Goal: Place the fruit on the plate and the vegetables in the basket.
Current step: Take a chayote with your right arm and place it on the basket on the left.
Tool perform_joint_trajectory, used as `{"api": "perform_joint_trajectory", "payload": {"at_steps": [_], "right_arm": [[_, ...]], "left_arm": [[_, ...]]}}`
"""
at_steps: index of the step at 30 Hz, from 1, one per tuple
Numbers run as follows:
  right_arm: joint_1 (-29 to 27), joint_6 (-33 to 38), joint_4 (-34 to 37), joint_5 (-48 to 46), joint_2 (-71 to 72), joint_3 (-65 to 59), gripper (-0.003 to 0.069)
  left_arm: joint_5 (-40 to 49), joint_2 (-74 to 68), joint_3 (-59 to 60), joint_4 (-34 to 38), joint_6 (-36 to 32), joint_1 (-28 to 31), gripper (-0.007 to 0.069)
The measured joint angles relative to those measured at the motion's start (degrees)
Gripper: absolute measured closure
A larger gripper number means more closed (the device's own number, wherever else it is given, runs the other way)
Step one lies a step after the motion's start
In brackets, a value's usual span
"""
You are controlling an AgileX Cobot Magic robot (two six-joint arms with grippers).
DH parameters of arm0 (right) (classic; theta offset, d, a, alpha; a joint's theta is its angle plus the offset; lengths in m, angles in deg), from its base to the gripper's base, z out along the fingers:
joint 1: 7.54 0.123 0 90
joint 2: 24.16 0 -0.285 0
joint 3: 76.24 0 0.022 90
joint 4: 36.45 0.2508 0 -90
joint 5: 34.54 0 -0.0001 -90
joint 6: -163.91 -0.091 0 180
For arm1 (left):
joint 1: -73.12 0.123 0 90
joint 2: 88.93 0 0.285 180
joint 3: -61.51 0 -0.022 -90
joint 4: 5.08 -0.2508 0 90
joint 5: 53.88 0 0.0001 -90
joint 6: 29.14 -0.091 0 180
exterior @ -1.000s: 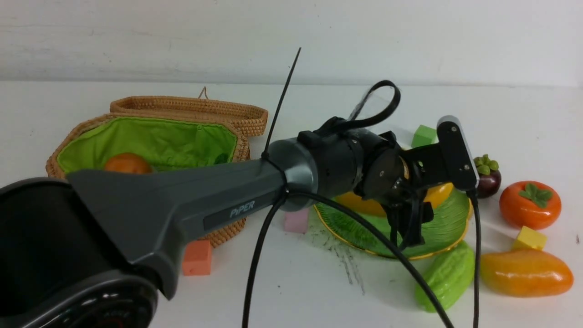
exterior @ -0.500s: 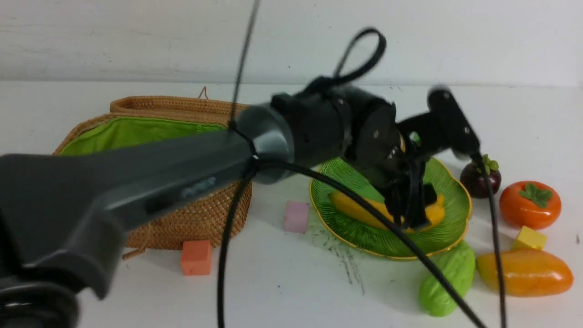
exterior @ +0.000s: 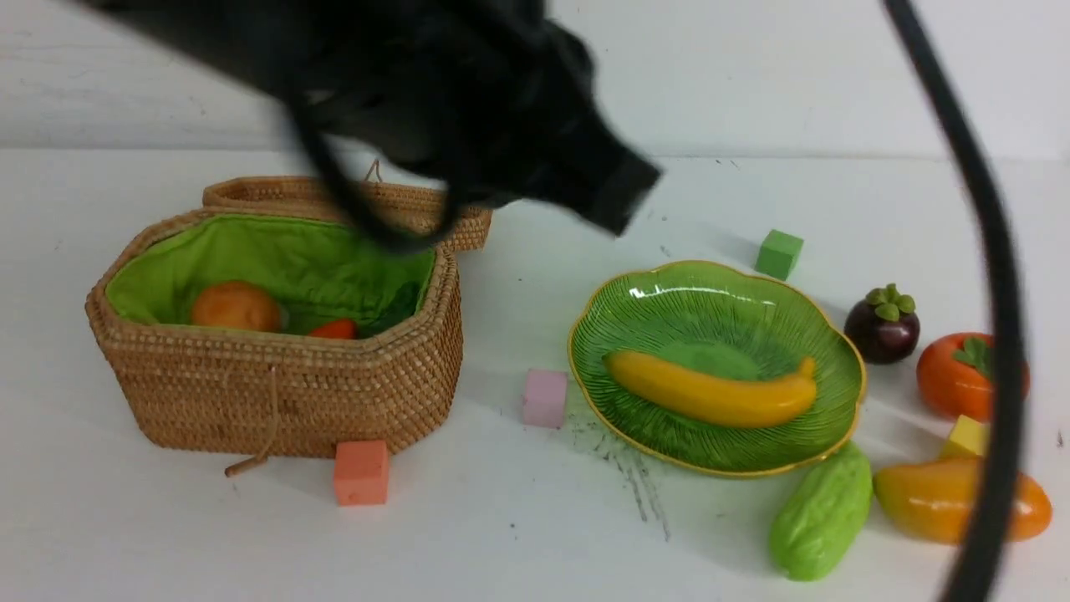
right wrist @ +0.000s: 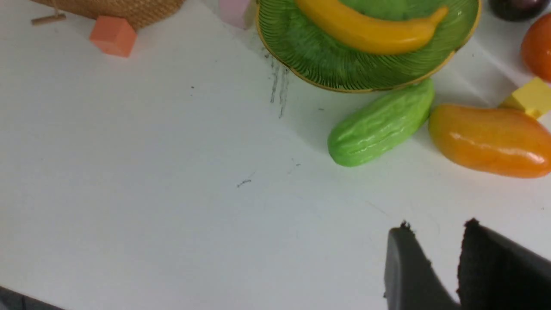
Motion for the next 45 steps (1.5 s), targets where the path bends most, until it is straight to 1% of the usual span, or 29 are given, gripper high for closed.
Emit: {"api": "perform_joint_trajectory", "payload": {"at_steps": [1,2,5,8,10,11,13,14,16,18,19,21,22,23,25,28,32,40,45], "right_arm": [[0.0,-0.26,-0.12,0.0,-0.68,0.0,0.0463],[0.0,-0.74,-0.71,0.0,-3.12,0.0,0.0461],[0.0,-1.62,-3.14,0.34,-8.34,0.0,0.0457],[-0.56,-3.82,-5.51,0.69,-12.08,0.0,0.0456],[-2.18,-6.19,-5.42,0.88,-14.79,0.0,0.0453],[-2.87,-6.77,-4.91,1.0,-15.77,0.0,0.0451],[-4.59,-7.61,-2.5,1.0,-18.26,0.0,0.0435],[-5.05,-7.66,-1.66,1.0,-19.03,0.0,0.0428],[-6.49,-7.81,1.5,1.88,-22.07,0.0,0.0393],[-7.29,-7.94,3.96,4.91,-24.66,-0.28,0.0346],[-7.36,-7.9,3.96,4.91,-24.92,-0.38,0.0341],[-7.66,-9.55,5.21,7.87,-28.28,-1.14,0.0276],[-7.66,-9.7,5.18,7.87,-28.87,-1.2,0.0271],[-7.72,-11.28,5.3,9.57,-31.22,-1.86,0.022],[-7.77,-12.83,5.3,11.02,-33.8,-2.31,0.0174],[-7.77,-14.95,5.11,13.9,-37.54,-2.64,0.0125],[-7.77,-16.68,5.11,17.16,-42.32,-2.65,0.0103],[-7.77,-19.57,2.89,18.35,-48.12,-2.65,0.0102],[-7.77,-19.85,2.97,20.43,-50.47,-2.65,0.0102]], "left_arm": [[-0.38,0.78,1.59,0.0,0.28,0.0,0.0638],[-2.05,6.5,7.51,0.0,1.45,0.0,0.0638],[-6.76,19.31,20.45,0.0,4.74,0.0,0.0638],[-10.94,31.23,31.09,0.0,7.65,0.0,0.0638],[-13.88,39.81,36.92,0.0,9.71,0.0,0.0638],[-14.6,41.85,38.77,-0.22,10.3,0.0,0.0638],[-15.46,47.86,42.55,-0.83,11.14,0.0,0.0638],[-15.46,49.12,43.26,-0.95,11.23,0.0,0.0638],[-15.31,52.5,44.84,-1.15,11.56,0.0,0.0638],[-14.99,54.0,45.22,-1.27,11.61,0.0,0.0638],[-14.99,54.07,45.18,-1.27,11.61,0.0,0.0638],[-14.43,54.38,45.31,-1.33,11.61,0.0,0.0638],[-14.33,54.38,45.33,-1.33,11.61,0.0,0.0638],[-14.09,54.32,45.38,-1.33,11.42,0.0,0.0638],[-14.09,54.24,45.38,-1.33,10.72,0.0,0.0638],[-14.09,53.09,45.38,-1.33,9.57,0.0,0.0638],[-13.96,51.32,45.38,-0.53,8.87,0.0,0.0638],[-13.72,50.99,45.4,0.76,8.6,0.0,0.0638],[-13.7,50.99,45.4,1.52,8.6,0.0,0.0638]]}}
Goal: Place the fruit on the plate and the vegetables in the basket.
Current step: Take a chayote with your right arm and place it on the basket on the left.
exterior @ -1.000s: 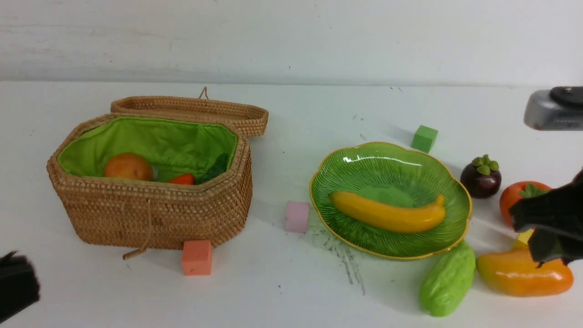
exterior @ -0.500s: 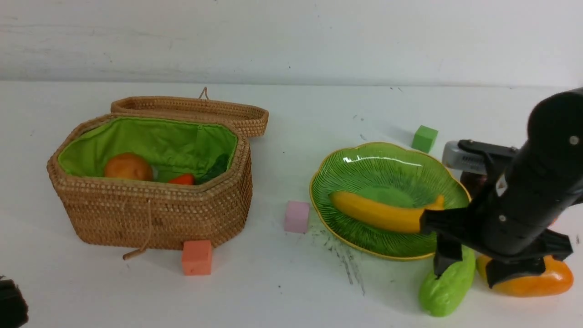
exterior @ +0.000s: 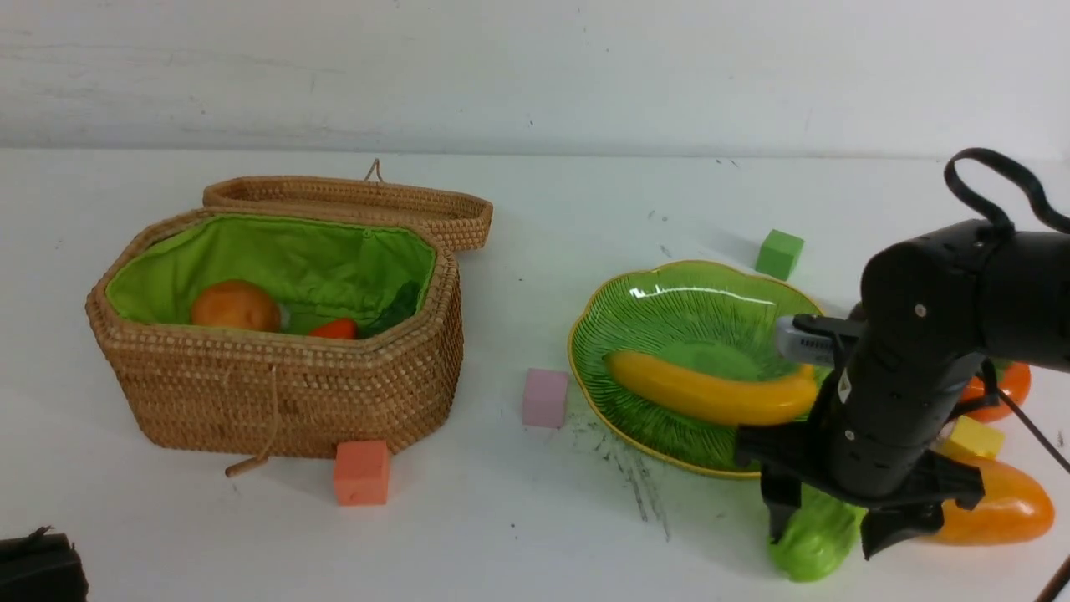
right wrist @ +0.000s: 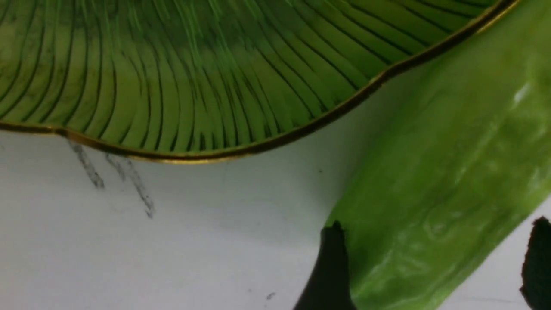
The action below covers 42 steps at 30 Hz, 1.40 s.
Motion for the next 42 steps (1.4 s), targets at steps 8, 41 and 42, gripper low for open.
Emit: {"api": "perform_joint_trajectory", "payload": {"at_steps": [8,41,42], "right_arm": [[-0.23,-1.11,0.22,2.25,-3.12,0.05,0.0118],[5.0,-2.24,-2.59,-12.57,14.43,1.14,0.0223],[7.01,-0.34,-2.04,-12.12,15.73,2.78,0.0225]], "left_arm": [[1.98,0.0,0.0,1.36,-1.83,0.0,0.0638],[4.02,0.0,0.0,3.63,-8.81,0.0,0.0638],[4.02,0.0,0.0,-0.04,-5.91,0.0,0.0638]]}}
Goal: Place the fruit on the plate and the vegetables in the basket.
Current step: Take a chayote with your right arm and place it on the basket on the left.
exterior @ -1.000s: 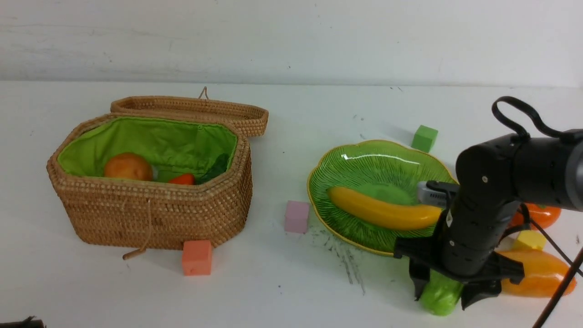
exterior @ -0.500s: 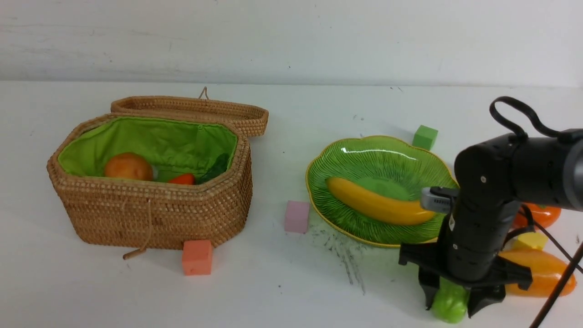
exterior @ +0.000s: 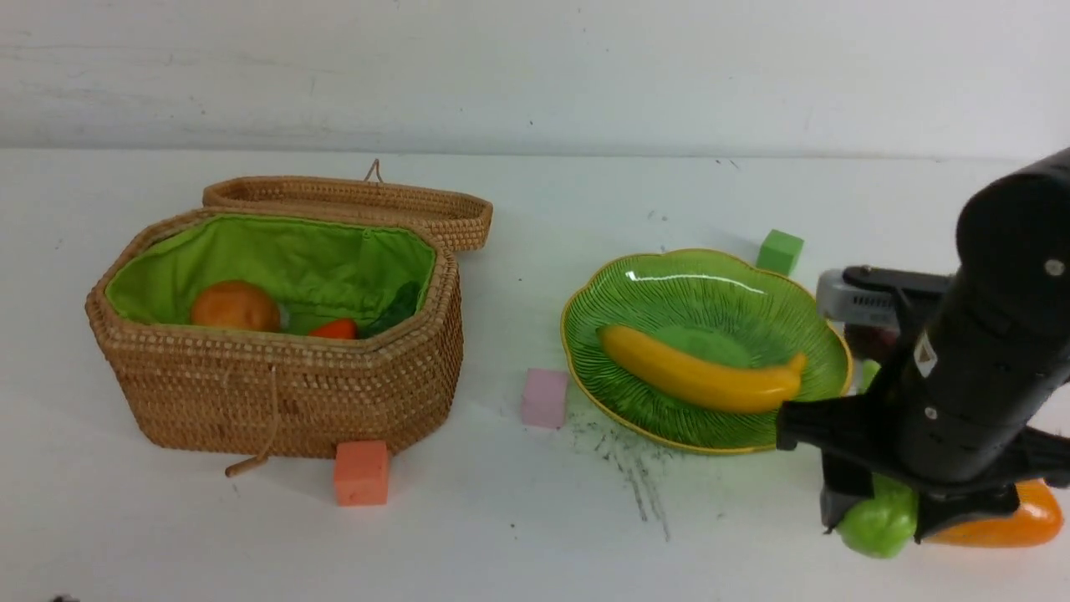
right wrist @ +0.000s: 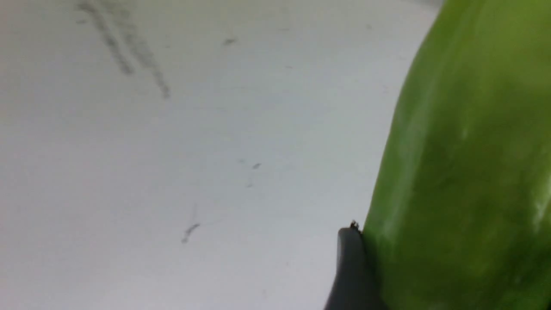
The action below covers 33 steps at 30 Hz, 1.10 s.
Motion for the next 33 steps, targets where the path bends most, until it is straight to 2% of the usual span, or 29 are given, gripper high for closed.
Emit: {"api": "perform_joint_trajectory", "payload": {"at_steps": [2,3,5,6,7,10,13,16,20,26,29,30,33], "right_arm": [[1.45,1.69,0.68,0.69,0.22,2.47,0.0226],[3.76,5.05,1.68,1.61,-0.4,6.1,0.0226],[6.24,9.31,3.02,2.84,-2.5,12.49,0.0226],[7.77,13.58,4.08,3.84,-4.61,16.91,0.0226],[8.01,13.58,4.08,3.84,-5.01,16.91,0.0226],[11.48,26.21,8.13,5.88,-13.66,32.15,0.0226],[12.69,34.39,12.91,7.36,-21.67,43.19,0.0226],[12.86,42.28,16.85,9.0,-29.67,52.34,0.0226],[12.86,48.66,19.45,12.34,-38.73,60.42,0.0226],[12.81,50.86,20.42,16.06,-45.33,63.76,0.0223],[12.81,50.86,20.19,16.26,-45.95,63.88,0.0152],[12.81,50.86,19.91,16.21,-45.89,63.97,0.0069],[12.81,50.86,17.62,14.62,-44.72,63.99,-0.0005]], "left_arm": [[0.18,0.0,0.0,-3.25,2.81,0.0,0.0638],[0.78,0.0,0.0,-9.26,8.05,0.0,0.0638],[1.79,0.0,0.0,-16.6,14.43,0.0,0.0638],[2.49,0.0,0.0,-21.39,18.66,0.0,0.0638],[2.62,0.0,0.0,-22.15,19.36,0.0,0.0638],[5.7,0.0,-0.33,-33.13,30.74,0.0,0.0638],[7.86,0.0,-0.69,-37.16,35.96,0.0,0.0638],[9.15,0.0,-0.69,-37.93,37.76,0.0,0.0638],[9.56,0.05,-0.69,-36.89,38.11,0.0,0.0637],[9.56,0.05,-0.69,-34.62,38.28,0.0,0.0635],[9.56,0.05,-0.69,-34.13,38.28,0.0,0.0634],[9.43,0.05,-0.69,-34.0,38.28,0.0,0.0634],[8.65,0.05,-0.69,-33.94,38.28,0.0,0.0634]]}}
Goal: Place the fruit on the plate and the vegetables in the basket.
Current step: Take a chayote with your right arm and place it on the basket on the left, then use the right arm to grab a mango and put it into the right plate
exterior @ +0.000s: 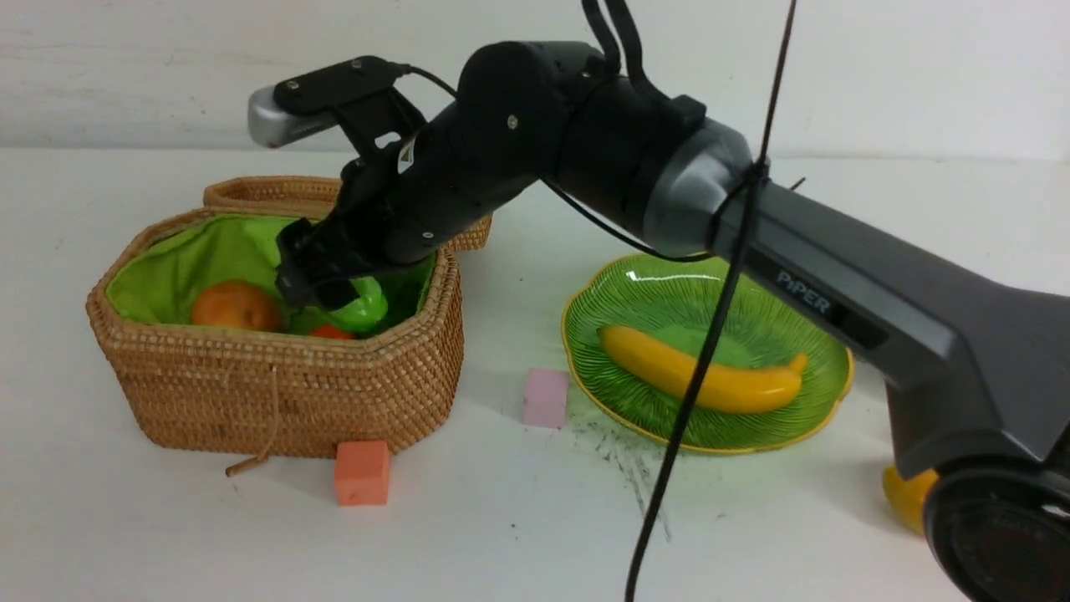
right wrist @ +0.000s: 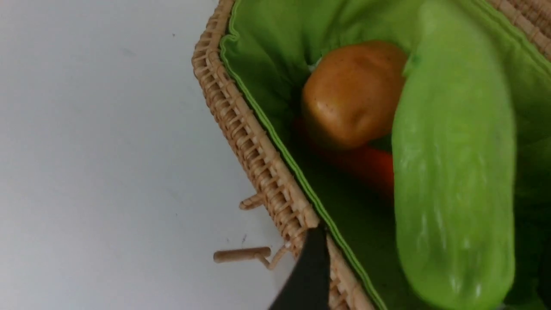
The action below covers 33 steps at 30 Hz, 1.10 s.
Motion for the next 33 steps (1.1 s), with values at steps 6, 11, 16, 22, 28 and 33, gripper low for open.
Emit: {"api": "perform_joint_trajectory", "payload": {"at_steps": [6,11,16,22,28,33], "right_arm": [[0.0,-2.13,-8.89,-13.01,8.05,0.0,0.007],[-0.13,-4.04,-19.47,-21.64,18.46,-1.02,0.0363],[-2.98,-5.27,-23.08,-21.97,28.55,-10.26,0.0654],[-14.75,-3.72,-22.82,-21.82,44.34,-36.93,0.0665],[-30.76,9.5,-19.23,-21.3,49.89,-61.14,0.0554],[-34.95,17.52,-17.15,-10.47,49.77,-71.95,0.0332]], "left_arm": [[-3.26,0.0,0.0,2.35,-2.33,0.0,0.0634],[-9.69,0.0,0.0,13.98,-14.49,0.0,0.0634],[-12.45,-0.05,0.0,29.77,-28.94,0.0,0.0634],[-12.52,-0.05,0.0,43.47,-43.43,0.0,0.0634],[-12.71,-0.05,0.0,48.12,-48.54,0.0,0.0632],[-12.44,-0.05,0.0,48.37,-48.86,0.0,0.0631]]}}
